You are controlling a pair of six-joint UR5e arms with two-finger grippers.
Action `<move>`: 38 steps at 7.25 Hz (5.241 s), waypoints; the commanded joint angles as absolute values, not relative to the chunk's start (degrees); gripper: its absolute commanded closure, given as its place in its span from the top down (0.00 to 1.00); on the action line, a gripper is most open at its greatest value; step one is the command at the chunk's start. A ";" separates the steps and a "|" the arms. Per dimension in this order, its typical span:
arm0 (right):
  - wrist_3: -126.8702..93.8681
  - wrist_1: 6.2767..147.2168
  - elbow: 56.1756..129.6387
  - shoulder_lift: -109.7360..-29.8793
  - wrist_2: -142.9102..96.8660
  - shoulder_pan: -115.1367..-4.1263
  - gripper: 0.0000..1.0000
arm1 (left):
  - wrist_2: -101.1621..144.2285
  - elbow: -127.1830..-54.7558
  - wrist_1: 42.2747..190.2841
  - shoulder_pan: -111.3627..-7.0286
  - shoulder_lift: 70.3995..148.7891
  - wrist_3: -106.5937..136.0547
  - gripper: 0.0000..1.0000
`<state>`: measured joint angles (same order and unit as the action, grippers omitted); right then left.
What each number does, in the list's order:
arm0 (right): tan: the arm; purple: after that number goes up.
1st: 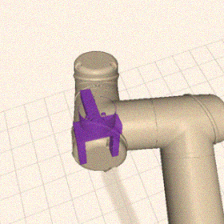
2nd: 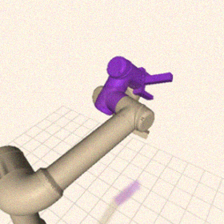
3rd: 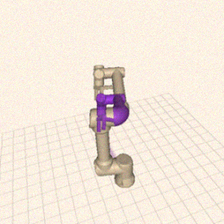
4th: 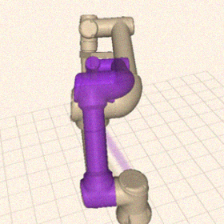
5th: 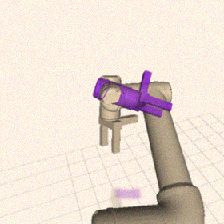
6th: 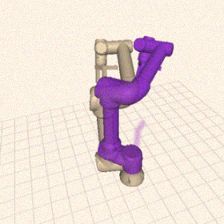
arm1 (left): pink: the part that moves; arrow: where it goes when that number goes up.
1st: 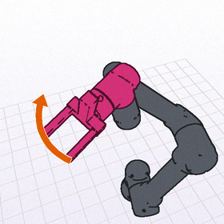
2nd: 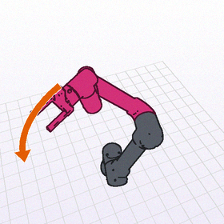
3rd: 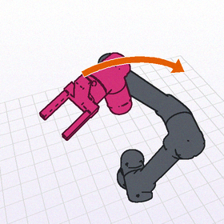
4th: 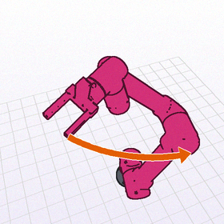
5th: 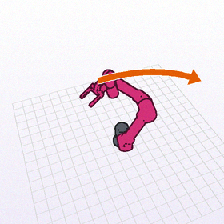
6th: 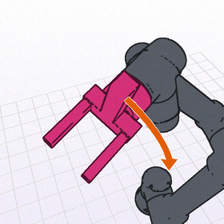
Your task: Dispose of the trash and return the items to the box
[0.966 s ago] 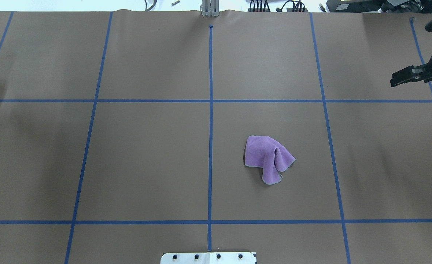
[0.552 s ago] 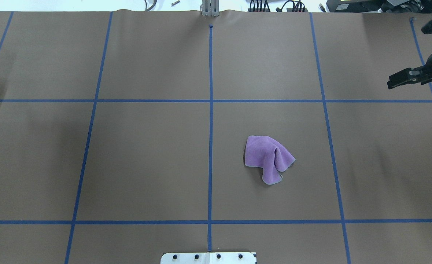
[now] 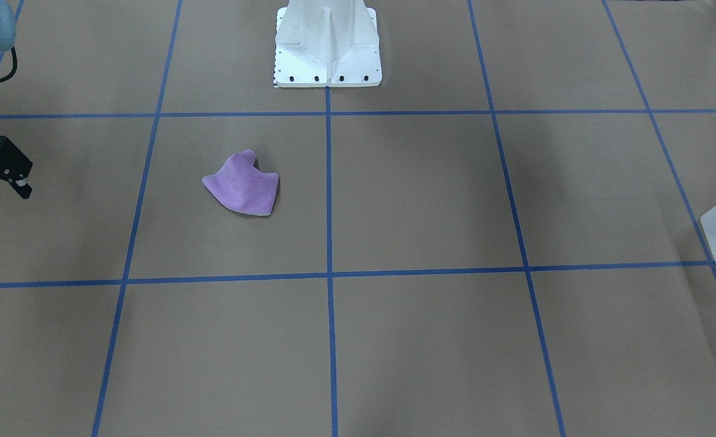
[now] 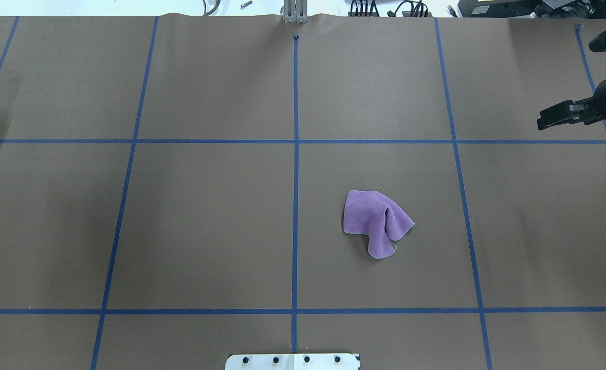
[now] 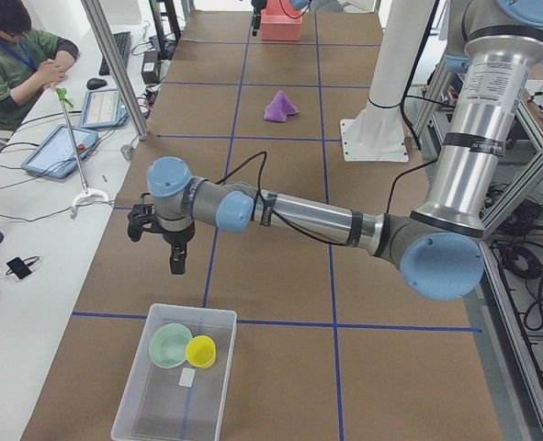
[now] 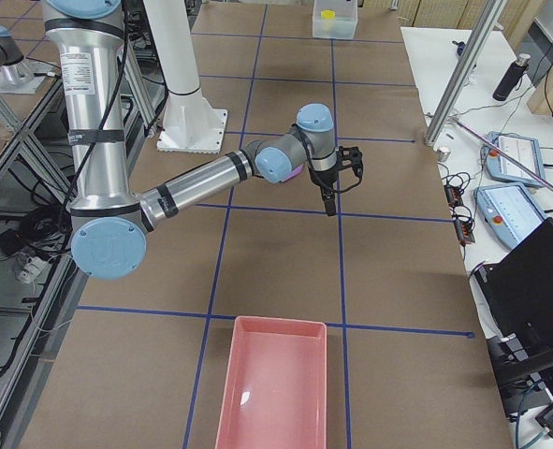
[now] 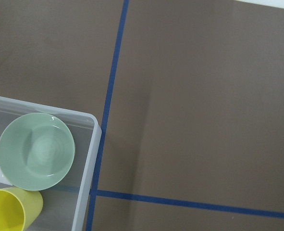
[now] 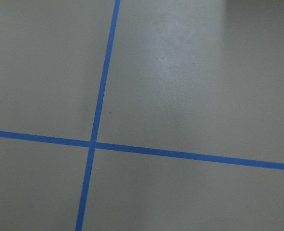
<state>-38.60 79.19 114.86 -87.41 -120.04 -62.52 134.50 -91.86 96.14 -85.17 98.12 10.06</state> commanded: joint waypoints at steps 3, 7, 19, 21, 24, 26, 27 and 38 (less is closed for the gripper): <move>-69.26 80.23 120.93 -82.22 -101.05 -39.35 1.00 | 134.56 -97.03 96.33 -85.69 89.47 -0.88 0.99; -81.21 97.12 120.85 -66.01 -93.70 -29.37 1.00 | 134.91 -96.41 96.94 -85.69 87.90 -0.70 0.99; -79.72 97.12 115.58 -65.74 -81.91 -22.14 0.00 | 134.91 -93.60 97.12 -85.78 86.13 -1.06 0.99; -79.54 97.47 116.80 -65.39 -82.61 -23.46 0.00 | 134.82 -93.52 97.12 -85.87 86.05 -1.06 0.99; -67.04 102.36 123.89 -66.00 -97.15 -36.77 0.00 | 134.82 -92.64 96.94 -86.04 85.78 -0.62 0.99; -52.20 106.86 127.43 -68.79 -110.75 -50.38 0.00 | 134.82 -92.37 96.86 -86.40 85.78 -0.62 0.99; -42.46 106.96 128.05 -73.17 -117.79 -58.02 0.00 | 135.00 -92.11 96.77 -86.48 85.78 -0.62 0.99; 30.34 90.39 86.26 -93.34 -130.60 -103.18 0.00 | 135.26 -92.20 97.03 -86.48 86.57 -0.70 0.99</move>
